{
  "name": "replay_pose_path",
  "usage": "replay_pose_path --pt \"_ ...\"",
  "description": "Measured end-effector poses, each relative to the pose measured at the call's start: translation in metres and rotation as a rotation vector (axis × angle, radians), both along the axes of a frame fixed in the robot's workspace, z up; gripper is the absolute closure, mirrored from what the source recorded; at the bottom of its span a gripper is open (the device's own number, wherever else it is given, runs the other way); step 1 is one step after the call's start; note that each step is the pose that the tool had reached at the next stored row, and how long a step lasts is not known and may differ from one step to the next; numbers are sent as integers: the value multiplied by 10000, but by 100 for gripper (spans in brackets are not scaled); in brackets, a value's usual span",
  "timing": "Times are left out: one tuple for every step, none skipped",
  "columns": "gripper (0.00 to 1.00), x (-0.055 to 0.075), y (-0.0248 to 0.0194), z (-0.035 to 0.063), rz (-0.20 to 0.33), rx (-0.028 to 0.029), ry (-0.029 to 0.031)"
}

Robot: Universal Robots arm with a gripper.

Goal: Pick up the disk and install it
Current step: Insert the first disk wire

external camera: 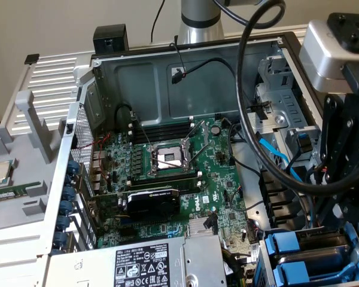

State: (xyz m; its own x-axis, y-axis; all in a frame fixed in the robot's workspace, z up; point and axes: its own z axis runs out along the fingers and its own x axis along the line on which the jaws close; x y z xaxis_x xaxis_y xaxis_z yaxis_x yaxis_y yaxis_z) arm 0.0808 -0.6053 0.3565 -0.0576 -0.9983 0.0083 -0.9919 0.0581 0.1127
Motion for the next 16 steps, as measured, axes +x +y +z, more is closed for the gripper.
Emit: replay_pose_path --pt "83 0 0 -1 1 -2 -7" --pt "83 -4 0 -3 1 0 -45" --pt "83 -11 0 -7 1 2 -87" --pt "83 -24 0 -10 0 0 -131" --pt "83 -45 0 -11 2 -1 -156" --pt "83 -63 0 -12 6 -1 -161" --pt "83 -80 0 -14 10 -5 -186" --pt "83 -88 0 -17 11 -12 -253" --pt "83 -90 0 -20 13 -15 -347" --pt "83 -93 0 -21 14 -24 -468" --pt "83 -99 0 -22 14 -33 -601" --pt "83 -100 0 -25 15 -37 -624" --pt "83 -100 0 -26 16 -39 -624" --pt "83 -101 0 -27 16 -44 -625" --pt "83 -102 0 -28 14 -45 -625" --pt "83 -105 0 -28 14 -45 -625"
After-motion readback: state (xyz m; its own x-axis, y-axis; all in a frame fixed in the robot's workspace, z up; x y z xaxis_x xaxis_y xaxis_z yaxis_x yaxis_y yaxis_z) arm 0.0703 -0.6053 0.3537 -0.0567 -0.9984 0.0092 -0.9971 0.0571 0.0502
